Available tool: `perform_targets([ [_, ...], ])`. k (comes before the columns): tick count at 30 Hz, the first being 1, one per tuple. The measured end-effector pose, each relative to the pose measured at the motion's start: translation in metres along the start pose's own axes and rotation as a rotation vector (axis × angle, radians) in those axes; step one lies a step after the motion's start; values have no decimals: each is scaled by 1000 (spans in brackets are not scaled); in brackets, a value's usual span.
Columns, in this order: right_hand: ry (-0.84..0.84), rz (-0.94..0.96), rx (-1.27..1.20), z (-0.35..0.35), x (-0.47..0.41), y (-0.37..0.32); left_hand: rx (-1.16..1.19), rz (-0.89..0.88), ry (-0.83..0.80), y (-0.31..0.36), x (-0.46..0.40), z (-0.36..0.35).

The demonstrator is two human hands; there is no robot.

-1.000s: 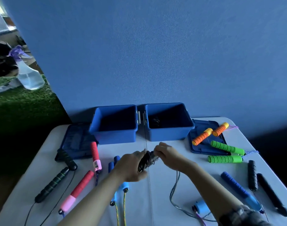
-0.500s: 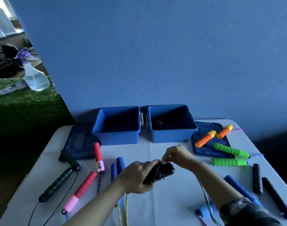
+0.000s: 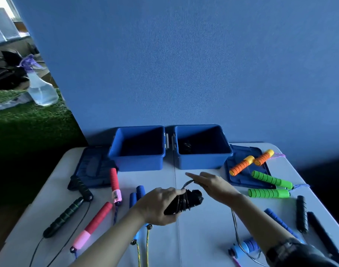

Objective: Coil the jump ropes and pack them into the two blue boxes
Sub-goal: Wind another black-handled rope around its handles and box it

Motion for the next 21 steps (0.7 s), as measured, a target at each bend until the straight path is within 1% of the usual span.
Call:
perform_targets([
  [2,81,-14,41,1,-3,2,3,10,47,3,-4,0],
  [4,107,-40,155,-4,-4,5,-12,22,92,6,-7,2],
  [5,66,-64,207,-9,-4,7,-16,28,112,6,-9,3],
  [6,-35,-117,212,-14,-2,7,-11,54,132,6,-11,4],
  [8,-205,-329,70,-26,5,12,25,161,181,2,-17,9],
  [9,-261,-386,11,-31,8,9,27,208,197,0,-20,10],
  [12,-308,-347,-56,-45,14,-16,-54,288,243,-5,-27,7],
  [13,-313,-347,-101,-51,16,-25,-77,360,269,-6,-31,7],
  [15,-329,-344,-92,-65,23,-40,-130,524,346,-12,-37,6],
  [17,-375,-362,-90,-73,32,-58,-240,589,415,-24,-42,6],
  [19,-326,-389,-165,-74,38,-72,-323,654,400,-38,-41,8],
  [21,-234,-411,-195,-65,36,-78,-388,689,340,-50,-32,7],
])
Point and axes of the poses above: each hand's wrist, its own x-axis away from the middle knuckle, its own z-axis out of the back of the hand, y = z × x, the point moved 2 cm from there along -x, towards the middle knuckle, and after that the axes turned 10 degrees about y, right-handed, at the moved point
